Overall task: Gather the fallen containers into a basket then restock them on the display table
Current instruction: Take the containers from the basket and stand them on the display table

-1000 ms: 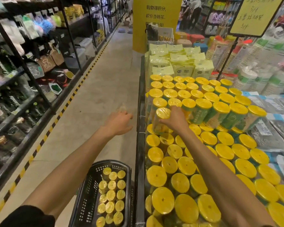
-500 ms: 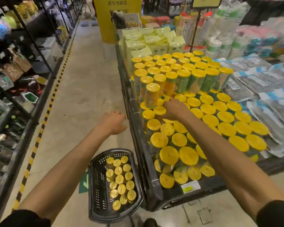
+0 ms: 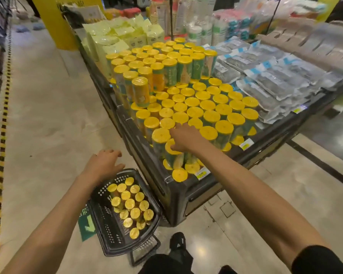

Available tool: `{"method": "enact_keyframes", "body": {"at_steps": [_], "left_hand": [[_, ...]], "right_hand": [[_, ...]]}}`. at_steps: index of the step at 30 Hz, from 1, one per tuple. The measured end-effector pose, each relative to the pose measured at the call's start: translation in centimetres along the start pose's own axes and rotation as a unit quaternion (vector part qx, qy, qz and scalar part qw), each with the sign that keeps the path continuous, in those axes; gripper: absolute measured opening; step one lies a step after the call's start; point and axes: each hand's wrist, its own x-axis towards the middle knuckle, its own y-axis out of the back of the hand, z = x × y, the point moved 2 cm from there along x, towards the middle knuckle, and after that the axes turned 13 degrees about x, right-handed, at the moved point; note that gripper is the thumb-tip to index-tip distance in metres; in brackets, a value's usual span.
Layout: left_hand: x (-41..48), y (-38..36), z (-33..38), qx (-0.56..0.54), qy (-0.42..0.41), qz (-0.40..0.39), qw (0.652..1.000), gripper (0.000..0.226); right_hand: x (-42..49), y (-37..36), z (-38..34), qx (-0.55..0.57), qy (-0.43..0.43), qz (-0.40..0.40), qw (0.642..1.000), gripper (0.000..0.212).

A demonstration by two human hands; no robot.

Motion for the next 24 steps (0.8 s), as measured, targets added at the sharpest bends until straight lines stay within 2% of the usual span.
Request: {"method": "enact_keyframes", "body": {"at_steps": [7,12,20,24], "left_hand": [[-5.7,-1.7,-0.7,0.035,-0.035,0.009,0.999,0.048],[-8.3,-1.8,-1.4,0.043,-0.042,0.015,0.998,0.048],[-8.9,-4.6,-2.8,0.023,-0.068,0.001,0.997,0.045],[-8.2,-6.6,-4.1,0.012,-0.081,-0.017,0.997,0.045]], "right_hand": [[-6.1,-4.6,-2.8,0.042,-0.035,0.018,0.998,0.042],[-9.5,-7.2,-4.4,0.047,-0.045,0.002,0.998,0.041],[-11.0,-9.9,-7.1,0.051,-0.063,-0.044,0.996,0.033],[-9.9,-11.8,-9.1,0.078,-0.049,-0.053,0.994,0.037]]}}
